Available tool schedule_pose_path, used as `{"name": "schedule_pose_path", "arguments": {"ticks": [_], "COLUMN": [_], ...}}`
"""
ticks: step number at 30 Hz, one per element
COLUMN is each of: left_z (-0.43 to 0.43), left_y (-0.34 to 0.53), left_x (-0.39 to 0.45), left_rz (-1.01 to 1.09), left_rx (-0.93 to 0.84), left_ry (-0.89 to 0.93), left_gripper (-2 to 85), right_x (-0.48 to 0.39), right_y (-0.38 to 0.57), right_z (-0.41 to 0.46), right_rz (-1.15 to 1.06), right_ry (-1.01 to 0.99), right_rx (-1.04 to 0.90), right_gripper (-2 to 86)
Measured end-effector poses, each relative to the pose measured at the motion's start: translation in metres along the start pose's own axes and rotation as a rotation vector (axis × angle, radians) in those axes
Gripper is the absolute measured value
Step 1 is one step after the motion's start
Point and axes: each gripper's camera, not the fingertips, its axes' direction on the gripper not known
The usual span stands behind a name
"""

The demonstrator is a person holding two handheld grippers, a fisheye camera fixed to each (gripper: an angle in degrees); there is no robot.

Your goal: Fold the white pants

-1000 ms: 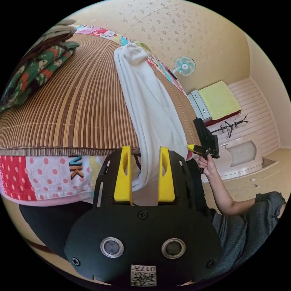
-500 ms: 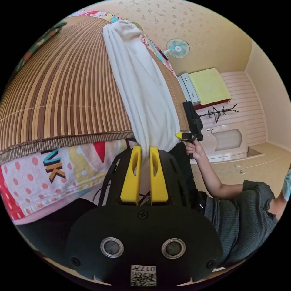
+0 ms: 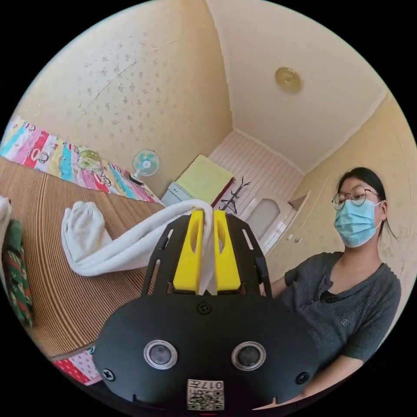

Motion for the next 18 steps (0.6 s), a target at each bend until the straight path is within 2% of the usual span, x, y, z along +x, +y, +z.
{"name": "schedule_pose_path", "arguments": {"ticks": [5, 10, 14, 18], "left_z": [-0.004, 0.007, 0.032, 0.073], "left_y": [-0.078, -0.142, -0.172, -0.182], "left_x": [0.117, 0.203, 0.207, 0.136], "left_rz": [0.279, 0.43, 0.378, 0.193], "left_rx": [0.137, 0.229, 0.212, 0.141], "left_ry": [0.104, 0.146, 0.104, 0.014], "left_gripper": [4.4, 4.4, 4.2, 4.2], "right_x": [-0.171, -0.266, -0.261, -0.182], "right_y": [-0.053, -0.079, -0.109, -0.133], "right_z": [-0.002, -0.002, -0.009, -0.013], "right_rz": [-0.419, -0.589, -0.462, -0.243], "right_ry": [0.092, 0.149, 0.199, 0.23], "right_rx": [0.052, 0.147, 0.195, 0.188], "right_gripper": [0.9, 0.8, 0.8, 0.8]}}
